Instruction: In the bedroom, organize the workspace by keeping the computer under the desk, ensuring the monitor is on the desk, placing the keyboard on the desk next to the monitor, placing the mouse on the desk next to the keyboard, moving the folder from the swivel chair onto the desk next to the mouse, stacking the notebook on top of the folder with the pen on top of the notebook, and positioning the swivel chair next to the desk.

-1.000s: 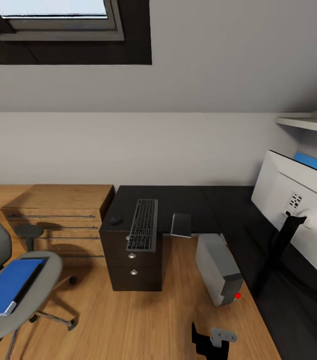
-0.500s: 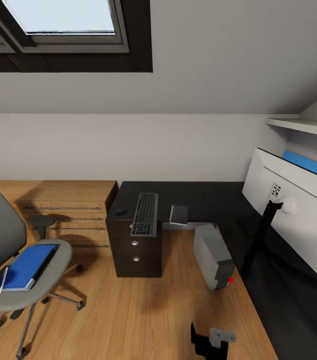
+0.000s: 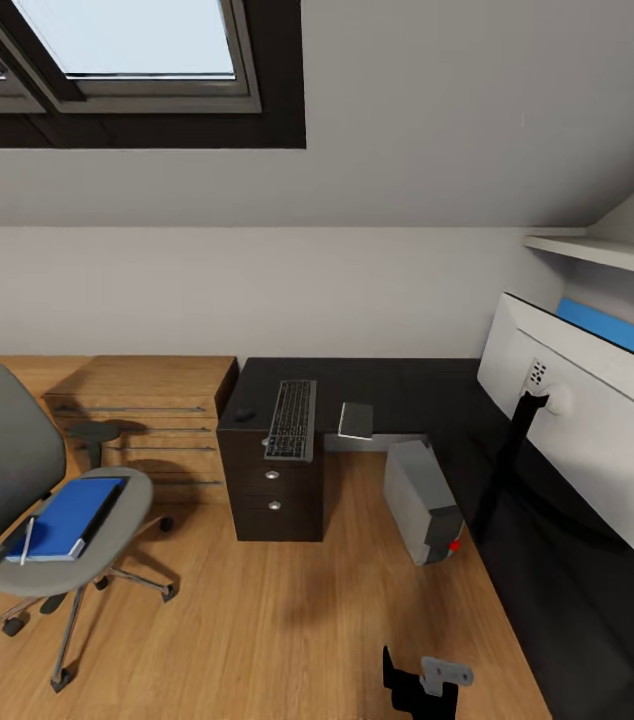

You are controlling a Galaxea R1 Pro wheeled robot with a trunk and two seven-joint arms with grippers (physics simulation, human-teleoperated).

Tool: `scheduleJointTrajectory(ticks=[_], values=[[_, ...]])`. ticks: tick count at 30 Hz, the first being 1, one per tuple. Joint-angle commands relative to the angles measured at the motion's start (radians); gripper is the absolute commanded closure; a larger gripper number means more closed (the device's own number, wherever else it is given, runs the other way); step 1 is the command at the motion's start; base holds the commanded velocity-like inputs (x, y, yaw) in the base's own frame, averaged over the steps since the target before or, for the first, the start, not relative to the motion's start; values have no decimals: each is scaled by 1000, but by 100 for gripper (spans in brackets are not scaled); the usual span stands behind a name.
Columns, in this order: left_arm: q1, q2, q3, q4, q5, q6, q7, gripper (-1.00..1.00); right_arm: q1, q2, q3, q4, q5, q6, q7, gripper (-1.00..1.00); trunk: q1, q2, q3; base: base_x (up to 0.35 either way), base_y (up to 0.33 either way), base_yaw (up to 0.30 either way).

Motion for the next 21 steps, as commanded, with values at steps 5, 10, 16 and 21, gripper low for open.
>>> scheduleJointTrajectory(ticks=[5,10,16,21], values=[[-1,2,-8,-1,11,-6,8,-100,-1,1,3,2,-4,-5,-1,-100,-19,34,14,-7,0,0],[-7,12,-7,-55,5,0,6,-100,-3,-1,8,-24,2,-8,-2,-100,-38,69,30,-1,0,0],[-34,66,-1,-340,-8,185,32,-100,-8,-4,8,-265,5,89,-62,-100,-61,111,49,0,0,0],[-38,76,31,-578,-10,385,156,-100,-8,-6,7,-589,6,413,-156,-100,-81,146,64,0,0,0]])
